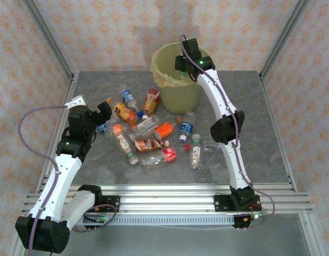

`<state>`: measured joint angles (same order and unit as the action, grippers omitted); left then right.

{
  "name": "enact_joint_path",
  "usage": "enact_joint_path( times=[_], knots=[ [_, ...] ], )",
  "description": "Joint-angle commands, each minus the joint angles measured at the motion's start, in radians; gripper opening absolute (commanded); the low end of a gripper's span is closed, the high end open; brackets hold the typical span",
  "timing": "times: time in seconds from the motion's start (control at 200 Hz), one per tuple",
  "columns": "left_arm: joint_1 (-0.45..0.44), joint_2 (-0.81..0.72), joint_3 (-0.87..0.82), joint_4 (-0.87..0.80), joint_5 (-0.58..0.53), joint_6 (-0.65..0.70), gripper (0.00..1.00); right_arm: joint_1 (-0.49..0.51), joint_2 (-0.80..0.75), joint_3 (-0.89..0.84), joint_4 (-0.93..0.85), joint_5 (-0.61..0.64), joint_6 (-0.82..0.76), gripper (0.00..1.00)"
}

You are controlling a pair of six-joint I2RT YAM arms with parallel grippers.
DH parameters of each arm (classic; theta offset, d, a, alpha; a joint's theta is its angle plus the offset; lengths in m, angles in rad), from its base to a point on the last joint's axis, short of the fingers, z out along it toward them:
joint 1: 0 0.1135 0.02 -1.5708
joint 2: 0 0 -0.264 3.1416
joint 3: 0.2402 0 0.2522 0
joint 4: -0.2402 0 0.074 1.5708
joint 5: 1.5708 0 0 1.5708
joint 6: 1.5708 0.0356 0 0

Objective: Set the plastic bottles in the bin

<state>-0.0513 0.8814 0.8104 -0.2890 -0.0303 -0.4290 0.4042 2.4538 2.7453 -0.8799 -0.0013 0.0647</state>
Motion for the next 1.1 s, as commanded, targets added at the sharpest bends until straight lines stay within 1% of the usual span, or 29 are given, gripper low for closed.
enact_joint_path(
  times=[0.0,0.175,0.405,0.656,0.851,0.966,1.096],
  knots=[
    [0.003,-0.019,0.027,-0.026,-0.003,0.006,1.0,-0.007,0.026,0.023,-0.045,-0.008,-0.052,0.53],
    [0.004,-0.019,0.027,-0.026,-0.006,0.006,1.0,-0.007,0.037,0.04,-0.142,-0.003,-0.084,0.57],
    [0.004,-0.006,0.032,-0.01,-0.003,-0.001,1.0,-0.007,0.03,0.039,-0.272,0.031,-0.117,0.59],
    [0.004,0.004,0.031,-0.006,-0.008,-0.004,1.0,-0.005,0.018,0.039,-0.325,-0.048,-0.128,0.63],
    [0.003,0.01,0.037,-0.006,-0.011,-0.002,1.0,-0.004,0.001,0.035,-0.393,-0.111,-0.128,0.64],
    [0.004,0.01,0.037,-0.002,-0.011,-0.005,1.0,-0.004,-0.001,0.026,-0.41,-0.131,-0.132,0.64],
    [0.004,0.01,0.033,-0.002,-0.011,-0.008,1.0,-0.004,-0.001,0.028,-0.424,-0.19,-0.134,0.64]
  ],
)
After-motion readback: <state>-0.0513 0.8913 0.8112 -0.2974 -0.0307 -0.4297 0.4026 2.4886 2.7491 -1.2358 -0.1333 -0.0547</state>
